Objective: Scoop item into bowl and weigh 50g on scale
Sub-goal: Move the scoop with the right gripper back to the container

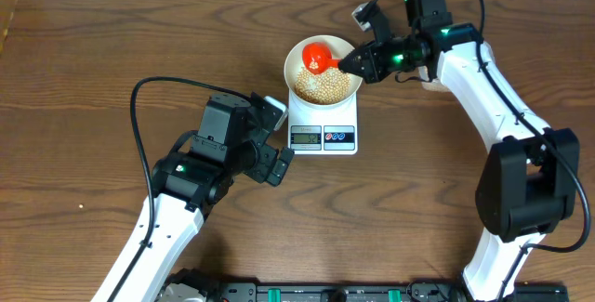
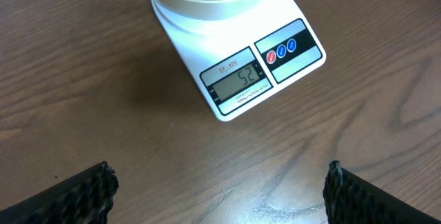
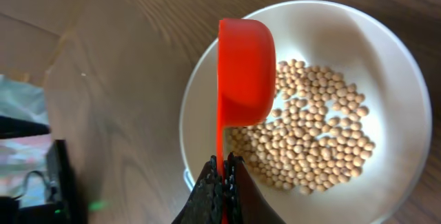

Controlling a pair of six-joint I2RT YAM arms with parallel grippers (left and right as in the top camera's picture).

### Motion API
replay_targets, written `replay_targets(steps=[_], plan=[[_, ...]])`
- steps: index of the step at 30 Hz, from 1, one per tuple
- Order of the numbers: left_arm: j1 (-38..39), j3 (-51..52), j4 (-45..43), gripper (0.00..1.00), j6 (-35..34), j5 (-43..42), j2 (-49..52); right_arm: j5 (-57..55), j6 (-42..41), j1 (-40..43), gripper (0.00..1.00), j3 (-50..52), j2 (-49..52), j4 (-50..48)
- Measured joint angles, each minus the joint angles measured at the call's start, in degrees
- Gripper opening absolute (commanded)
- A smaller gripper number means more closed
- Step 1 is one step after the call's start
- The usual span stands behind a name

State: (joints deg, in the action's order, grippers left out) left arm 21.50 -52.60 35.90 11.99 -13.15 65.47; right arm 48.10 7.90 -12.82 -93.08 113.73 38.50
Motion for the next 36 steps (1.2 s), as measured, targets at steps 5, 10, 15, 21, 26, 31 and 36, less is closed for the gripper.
replay_targets(steps=[5, 10, 15, 21, 26, 31, 36], plan=[[0.00, 0.00, 0.00, 0.98, 0.00, 0.00, 0.00, 1.77, -0.02, 1.42, 0.01, 0.00, -1.33, 0.39], [0.00, 0.00, 0.00, 0.98, 0.00, 0.00, 0.00, 2.49, -0.09, 5.22, 0.01, -0.02, -6.34, 2.21], [0.00, 0.00, 0.00, 0.98, 0.00, 0.00, 0.00, 2.78, 1.14, 11.74, 0.01, -0.70, -11.37, 7.89], [0.00, 0.00, 0.00, 0.98, 0.00, 0.00, 0.00, 1.33, 5.18, 20.26, 0.01, -0.87, -12.98, 16.13], [0.00, 0.00, 0.00, 0.98, 0.00, 0.00, 0.00, -3.56, 7.58, 26.47, 0.01, -0.87, -12.98, 19.12], [0.00, 0.00, 0.00, 0.98, 0.00, 0.00, 0.00, -14.34, 8.28, 28.35, 0.01, -0.87, -12.98, 19.28], [0.00, 0.00, 0.00, 0.98, 0.00, 0.00, 0.00, -26.58, 8.68, 26.38, 0.02, -0.87, -12.98, 19.04]])
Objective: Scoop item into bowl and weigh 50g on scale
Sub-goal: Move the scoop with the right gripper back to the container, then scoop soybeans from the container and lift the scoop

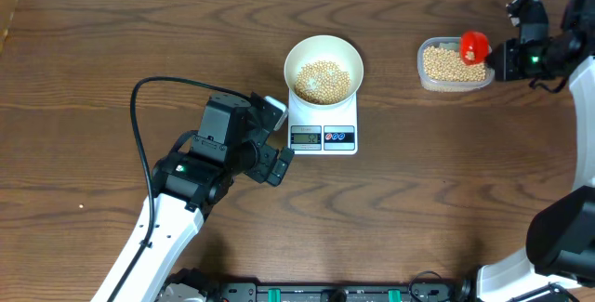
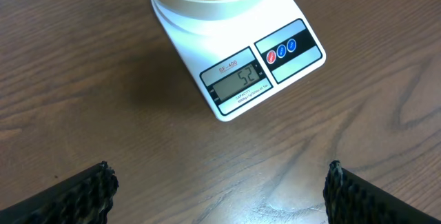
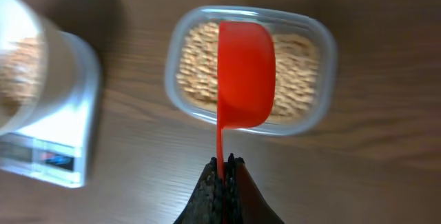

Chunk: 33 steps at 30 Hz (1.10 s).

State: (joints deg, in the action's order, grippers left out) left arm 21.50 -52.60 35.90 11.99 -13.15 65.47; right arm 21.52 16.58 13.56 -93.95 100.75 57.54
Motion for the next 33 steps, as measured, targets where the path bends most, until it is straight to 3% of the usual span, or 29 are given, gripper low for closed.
replay_targets(steps=[12, 20, 26, 33], plan=[[0.00, 0.00, 0.00, 0.98, 0.00, 0.00, 0.00, -31.65, 0.61, -13.42, 0.02, 0.00, 0.00, -2.14], [0.00, 0.00, 0.00, 0.98, 0.00, 0.00, 0.00, -42.16, 0.61, -17.75, 0.01, 0.00, 0.00, -2.49], [0.00, 0.00, 0.00, 0.98, 0.00, 0.00, 0.00, -35.50, 0.61, -18.43, 0.01, -0.02, 0.00, -5.16], [0.00, 0.00, 0.00, 0.98, 0.00, 0.00, 0.00, -13.70, -0.55, -18.38, 0.01, -1.44, 0.02, -12.52]])
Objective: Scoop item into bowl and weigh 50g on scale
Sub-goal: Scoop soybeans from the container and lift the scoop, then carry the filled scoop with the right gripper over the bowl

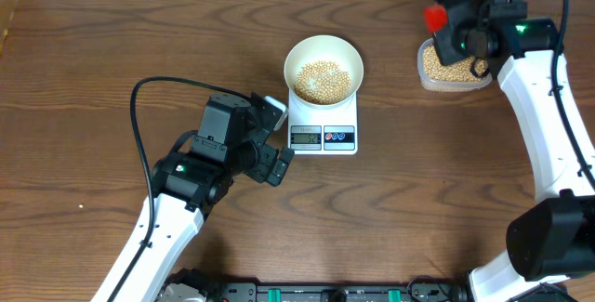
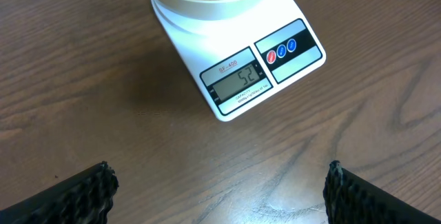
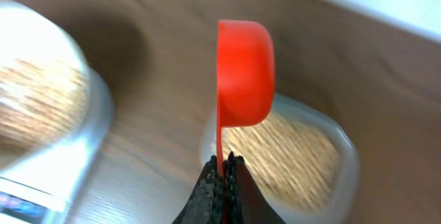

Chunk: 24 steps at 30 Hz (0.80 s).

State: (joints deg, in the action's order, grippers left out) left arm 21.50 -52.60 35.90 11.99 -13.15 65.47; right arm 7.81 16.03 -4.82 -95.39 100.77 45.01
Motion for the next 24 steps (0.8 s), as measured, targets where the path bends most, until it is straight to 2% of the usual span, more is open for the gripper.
replay_targets(steps=[4, 9, 15, 24], plan=[[0.00, 0.00, 0.00, 0.98, 0.00, 0.00, 0.00, 14.36, -1.09, -0.42, 0.01, -0.83, 0.00, -5.79], [0.00, 0.00, 0.00, 0.98, 0.00, 0.00, 0.00, 21.68, -0.13, -4.90, 0.01, -0.98, 0.11, -6.80], [0.00, 0.00, 0.00, 0.98, 0.00, 0.00, 0.00, 24.41, 2.51, -10.56, 0.01, -0.98, 2.34, -5.42], [0.00, 0.00, 0.00, 0.98, 0.00, 0.00, 0.00, 22.10, 5.46, -12.00, 0.01, -0.98, 7.82, -3.39]])
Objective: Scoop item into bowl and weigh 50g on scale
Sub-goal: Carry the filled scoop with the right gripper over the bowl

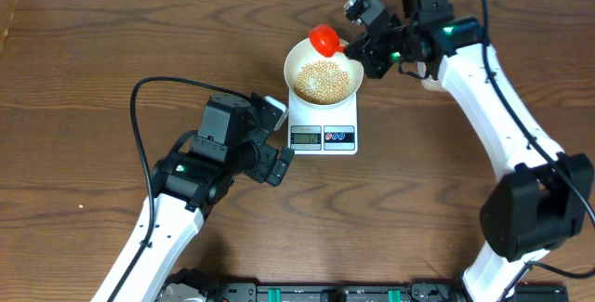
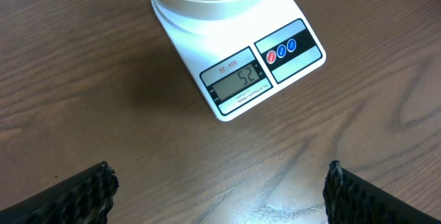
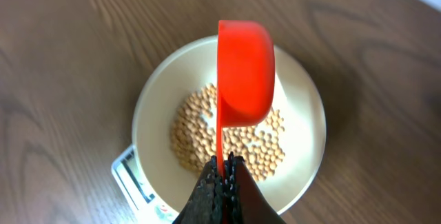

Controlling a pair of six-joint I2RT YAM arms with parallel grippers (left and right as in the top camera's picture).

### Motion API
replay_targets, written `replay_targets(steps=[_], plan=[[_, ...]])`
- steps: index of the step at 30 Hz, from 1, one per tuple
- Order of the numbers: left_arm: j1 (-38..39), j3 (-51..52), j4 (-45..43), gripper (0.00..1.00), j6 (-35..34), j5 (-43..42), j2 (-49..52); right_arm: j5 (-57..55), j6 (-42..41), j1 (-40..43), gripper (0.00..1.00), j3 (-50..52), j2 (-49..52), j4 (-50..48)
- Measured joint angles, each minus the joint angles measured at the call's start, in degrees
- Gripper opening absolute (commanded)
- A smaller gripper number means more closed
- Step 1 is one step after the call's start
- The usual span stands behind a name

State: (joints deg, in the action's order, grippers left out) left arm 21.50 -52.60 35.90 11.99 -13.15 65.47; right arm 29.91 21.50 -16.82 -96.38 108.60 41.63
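A white bowl (image 1: 296, 56) of soybeans (image 1: 323, 81) stands on the white scale (image 1: 323, 116). The scale's display (image 2: 239, 80) reads 52. My right gripper (image 1: 355, 53) is shut on the thin handle of a red scoop (image 1: 323, 38), which hangs over the bowl's far rim. In the right wrist view the scoop (image 3: 244, 72) is turned on its side above the beans (image 3: 200, 124), and its inside is hidden. My left gripper (image 1: 282, 164) stands open just left of the scale's front, with only bare table between its fingers (image 2: 89, 193).
The clear bean container at the back right is almost wholly hidden under my right arm (image 1: 483, 79). Brown wooden table (image 1: 84, 60) lies all round the scale. A black cable (image 1: 139, 125) loops left of my left arm.
My right gripper was over the bean container at the back right with the scoop. It now holds the scoop over the bowl's far rim. The left arm and the 52 reading are unchanged.
First the scoop was held low in the bowl over the beans. Then it was over the bean container at the far right, then above that container's left side. Now it is back over the bowl. The display read 52 throughout, and the left gripper stayed open.
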Motion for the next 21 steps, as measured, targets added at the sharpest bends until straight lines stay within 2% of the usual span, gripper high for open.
replay_targets(steps=[7, 21], plan=[[0.00, 0.00, 0.00, 0.98, 0.00, 0.00, 0.00, -4.87, 1.36, -2.03, 0.01, 0.00, 2.84, 0.59], [0.00, 0.00, 0.00, 0.98, 0.00, 0.00, 0.00, -21.55, 1.66, -7.28, 0.01, -0.02, 6.47, 0.52]])
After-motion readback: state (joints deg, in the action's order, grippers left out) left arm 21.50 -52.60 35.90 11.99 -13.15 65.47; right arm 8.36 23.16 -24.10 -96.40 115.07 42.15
